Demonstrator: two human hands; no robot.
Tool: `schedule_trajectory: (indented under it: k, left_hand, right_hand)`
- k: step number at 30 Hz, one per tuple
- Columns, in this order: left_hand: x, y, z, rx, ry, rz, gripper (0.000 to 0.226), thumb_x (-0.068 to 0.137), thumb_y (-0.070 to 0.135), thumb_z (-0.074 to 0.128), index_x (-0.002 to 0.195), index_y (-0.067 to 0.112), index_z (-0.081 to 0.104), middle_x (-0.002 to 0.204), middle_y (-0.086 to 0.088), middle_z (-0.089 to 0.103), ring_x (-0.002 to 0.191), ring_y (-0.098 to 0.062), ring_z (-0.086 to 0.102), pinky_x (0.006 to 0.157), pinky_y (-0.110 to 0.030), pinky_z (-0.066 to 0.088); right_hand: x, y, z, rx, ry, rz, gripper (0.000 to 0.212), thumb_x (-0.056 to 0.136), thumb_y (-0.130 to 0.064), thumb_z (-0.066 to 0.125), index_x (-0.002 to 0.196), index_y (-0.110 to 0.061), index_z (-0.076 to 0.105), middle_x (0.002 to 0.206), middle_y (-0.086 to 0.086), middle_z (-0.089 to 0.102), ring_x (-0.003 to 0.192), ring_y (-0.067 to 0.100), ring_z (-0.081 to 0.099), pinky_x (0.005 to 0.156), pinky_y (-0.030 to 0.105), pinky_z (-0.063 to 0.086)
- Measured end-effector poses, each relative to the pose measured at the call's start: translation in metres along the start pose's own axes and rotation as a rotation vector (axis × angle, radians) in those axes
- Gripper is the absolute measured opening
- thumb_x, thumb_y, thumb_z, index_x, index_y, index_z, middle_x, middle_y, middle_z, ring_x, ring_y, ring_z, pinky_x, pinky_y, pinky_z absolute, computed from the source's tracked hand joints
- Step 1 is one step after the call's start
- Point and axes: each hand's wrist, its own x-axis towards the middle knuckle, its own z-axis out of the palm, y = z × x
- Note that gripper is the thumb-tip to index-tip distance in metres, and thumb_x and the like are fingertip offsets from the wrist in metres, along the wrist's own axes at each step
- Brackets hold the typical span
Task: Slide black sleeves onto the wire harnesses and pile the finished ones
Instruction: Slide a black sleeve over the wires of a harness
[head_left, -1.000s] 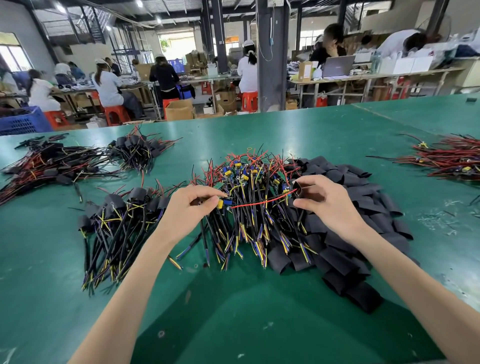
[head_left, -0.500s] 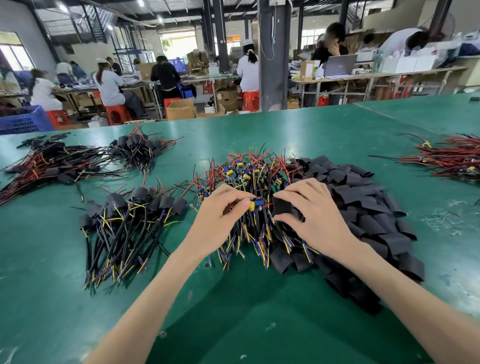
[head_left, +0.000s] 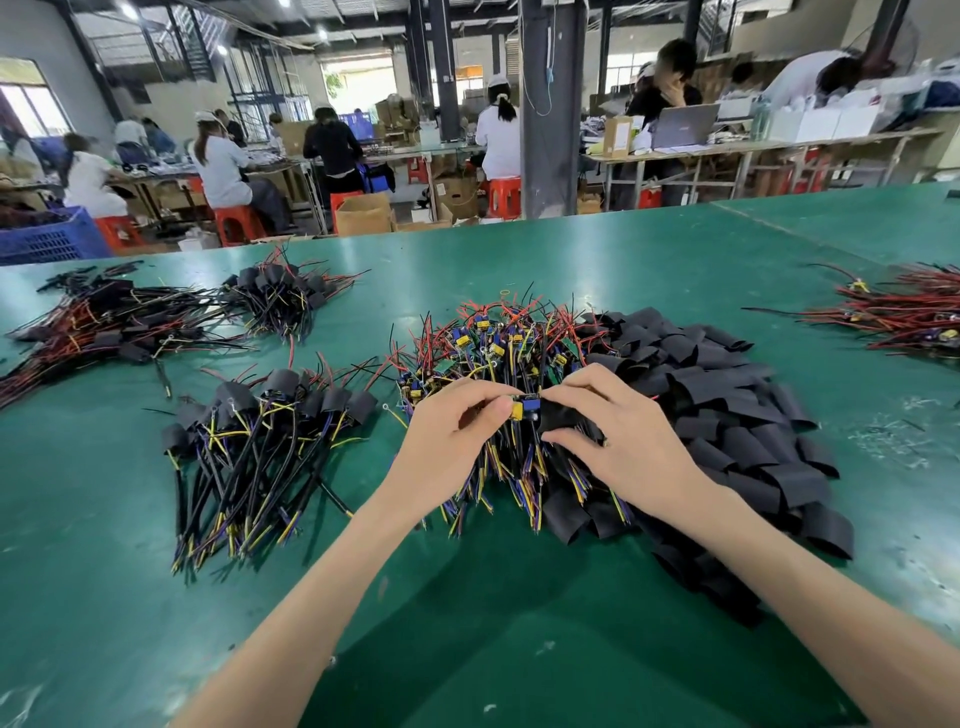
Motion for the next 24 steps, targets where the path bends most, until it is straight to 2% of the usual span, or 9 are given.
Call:
schedule_trajectory:
  k: [5, 12, 15, 17, 19, 22, 24]
  left_hand:
    - [0.000, 0.000, -0.001, 0.014, -0.014, -0.006, 0.020, 0.095, 0.018, 0.055, 0.107, 0.020, 0.071, 0.094, 0.010, 0.065, 0.083, 0.005, 0.053, 0.073, -0.005, 0.036]
    - [-0.001, -0.002, -0.001, 0.077, -0.073, 0.050, 0.020, 0.092, 0.014, 0.059, 0.106, 0.022, 0.072, 0.082, 0.004, 0.061, 0.071, 0.000, 0.049, 0.064, -0.012, 0.033]
    - [-0.001, -0.002, 0.001, 0.108, -0.083, 0.074, 0.020, 0.091, 0.014, 0.060, 0.107, 0.019, 0.072, 0.078, 0.010, 0.058, 0.071, 0.003, 0.050, 0.065, -0.009, 0.032]
    - [-0.001, -0.002, 0.002, 0.095, -0.062, 0.053, 0.020, 0.091, 0.015, 0.061, 0.108, 0.020, 0.071, 0.082, 0.010, 0.062, 0.074, 0.002, 0.053, 0.067, -0.008, 0.035]
    - [-0.001, -0.001, 0.003, 0.021, -0.034, 0.005, 0.017, 0.089, 0.012, 0.063, 0.104, 0.019, 0.070, 0.086, 0.009, 0.066, 0.077, -0.001, 0.057, 0.070, -0.009, 0.040]
    - [-0.003, 0.003, 0.003, -0.068, 0.012, -0.031, 0.015, 0.087, 0.007, 0.064, 0.089, 0.022, 0.065, 0.079, 0.015, 0.064, 0.071, 0.007, 0.056, 0.065, -0.006, 0.039]
    - [-0.003, 0.005, 0.004, -0.076, 0.052, -0.044, 0.019, 0.087, 0.006, 0.064, 0.082, 0.024, 0.062, 0.074, 0.016, 0.061, 0.067, 0.009, 0.052, 0.064, -0.006, 0.037]
  right_hand:
    - [0.000, 0.002, 0.002, 0.061, 0.007, 0.027, 0.037, 0.076, -0.019, 0.078, 0.109, -0.007, 0.067, 0.101, 0.004, 0.058, 0.087, 0.018, 0.058, 0.078, 0.030, 0.045]
    - [0.003, 0.006, -0.006, 0.147, -0.114, -0.011, 0.035, 0.076, -0.018, 0.078, 0.108, -0.007, 0.069, 0.100, 0.001, 0.060, 0.088, 0.014, 0.057, 0.083, 0.027, 0.046]
    - [0.005, 0.009, -0.009, 0.179, -0.151, -0.013, 0.035, 0.074, -0.016, 0.080, 0.107, -0.008, 0.070, 0.096, -0.003, 0.058, 0.082, -0.004, 0.049, 0.078, 0.013, 0.039]
    - [0.004, 0.010, -0.008, 0.180, -0.138, -0.006, 0.035, 0.073, -0.016, 0.080, 0.106, -0.007, 0.070, 0.097, -0.003, 0.058, 0.081, -0.009, 0.046, 0.077, 0.010, 0.035]
    - [0.003, 0.007, -0.007, 0.173, -0.119, -0.007, 0.036, 0.073, -0.016, 0.080, 0.106, -0.007, 0.070, 0.099, 0.000, 0.059, 0.083, -0.007, 0.048, 0.078, 0.015, 0.039]
    - [0.001, 0.002, -0.005, 0.132, -0.089, -0.019, 0.035, 0.076, -0.019, 0.078, 0.107, -0.006, 0.068, 0.101, 0.003, 0.059, 0.088, 0.013, 0.058, 0.080, 0.034, 0.050]
    - [0.001, -0.001, -0.004, 0.077, -0.064, -0.021, 0.034, 0.078, -0.020, 0.077, 0.108, -0.006, 0.067, 0.102, 0.003, 0.059, 0.089, 0.019, 0.060, 0.078, 0.040, 0.052]
